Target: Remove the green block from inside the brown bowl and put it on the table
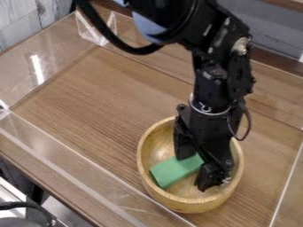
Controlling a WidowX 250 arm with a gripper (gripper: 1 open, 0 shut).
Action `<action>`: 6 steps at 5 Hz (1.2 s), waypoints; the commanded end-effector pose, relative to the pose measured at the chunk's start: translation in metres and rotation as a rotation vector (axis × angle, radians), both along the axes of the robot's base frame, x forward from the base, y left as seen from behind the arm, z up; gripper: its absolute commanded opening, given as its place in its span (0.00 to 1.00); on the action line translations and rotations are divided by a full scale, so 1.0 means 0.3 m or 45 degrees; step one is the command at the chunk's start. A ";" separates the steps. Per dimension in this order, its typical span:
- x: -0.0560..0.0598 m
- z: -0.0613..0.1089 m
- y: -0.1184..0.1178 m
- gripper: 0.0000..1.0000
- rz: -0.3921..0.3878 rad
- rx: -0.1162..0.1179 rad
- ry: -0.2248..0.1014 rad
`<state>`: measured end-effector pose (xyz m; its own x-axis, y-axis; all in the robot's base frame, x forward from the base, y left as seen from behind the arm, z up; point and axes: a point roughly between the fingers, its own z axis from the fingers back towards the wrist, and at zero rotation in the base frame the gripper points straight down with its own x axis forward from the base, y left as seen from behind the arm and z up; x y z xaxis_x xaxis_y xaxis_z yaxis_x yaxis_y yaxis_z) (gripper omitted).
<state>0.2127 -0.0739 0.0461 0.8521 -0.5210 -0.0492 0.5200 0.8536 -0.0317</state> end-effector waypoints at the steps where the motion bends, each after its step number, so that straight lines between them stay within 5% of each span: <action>1: 0.020 0.010 0.004 1.00 0.014 -0.026 -0.053; 4: 0.019 -0.038 0.014 1.00 0.030 -0.043 -0.052; 5: 0.018 -0.053 0.017 0.00 0.037 -0.048 -0.050; 6: 0.013 -0.054 0.017 0.00 0.049 -0.057 -0.040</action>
<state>0.2222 -0.0706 0.0373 0.8754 -0.4825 0.0277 0.4833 0.8742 -0.0457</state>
